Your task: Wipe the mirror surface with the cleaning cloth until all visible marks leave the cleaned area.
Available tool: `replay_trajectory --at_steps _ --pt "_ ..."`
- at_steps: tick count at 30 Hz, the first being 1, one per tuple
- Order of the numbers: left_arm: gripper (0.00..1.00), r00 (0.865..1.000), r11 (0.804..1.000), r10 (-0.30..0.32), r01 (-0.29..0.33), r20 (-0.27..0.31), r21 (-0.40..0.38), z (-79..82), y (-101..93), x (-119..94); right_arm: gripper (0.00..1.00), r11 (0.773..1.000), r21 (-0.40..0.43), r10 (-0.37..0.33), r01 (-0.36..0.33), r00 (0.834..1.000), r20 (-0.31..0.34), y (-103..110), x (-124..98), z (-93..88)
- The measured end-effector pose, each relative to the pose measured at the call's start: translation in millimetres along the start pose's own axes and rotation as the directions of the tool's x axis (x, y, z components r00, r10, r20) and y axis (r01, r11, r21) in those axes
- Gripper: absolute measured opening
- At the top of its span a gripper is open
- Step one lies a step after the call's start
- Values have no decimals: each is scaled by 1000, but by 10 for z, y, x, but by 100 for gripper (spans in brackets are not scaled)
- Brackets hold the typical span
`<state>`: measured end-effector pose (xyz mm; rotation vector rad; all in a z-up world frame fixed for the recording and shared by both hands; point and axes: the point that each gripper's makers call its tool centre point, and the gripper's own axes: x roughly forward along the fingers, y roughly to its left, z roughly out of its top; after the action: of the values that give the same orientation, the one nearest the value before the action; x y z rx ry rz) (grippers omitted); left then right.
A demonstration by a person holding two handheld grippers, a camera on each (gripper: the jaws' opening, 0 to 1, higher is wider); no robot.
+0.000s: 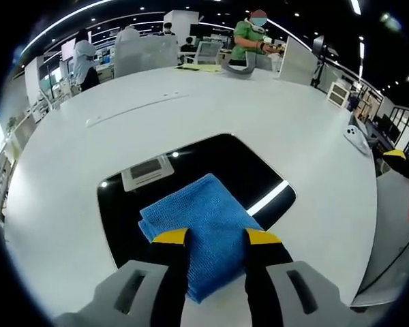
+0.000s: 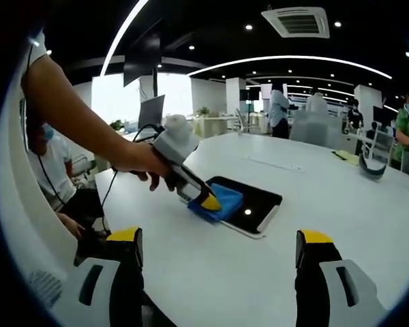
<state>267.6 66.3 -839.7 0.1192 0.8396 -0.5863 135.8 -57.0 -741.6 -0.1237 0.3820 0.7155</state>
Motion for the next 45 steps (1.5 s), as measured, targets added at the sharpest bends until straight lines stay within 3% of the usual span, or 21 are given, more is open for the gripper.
replay_trajectory --at_steps 45 --pt "28 999 999 -46 45 8 16 124 -298 158 93 999 41 -36 35 999 19 -200 -81 -9"
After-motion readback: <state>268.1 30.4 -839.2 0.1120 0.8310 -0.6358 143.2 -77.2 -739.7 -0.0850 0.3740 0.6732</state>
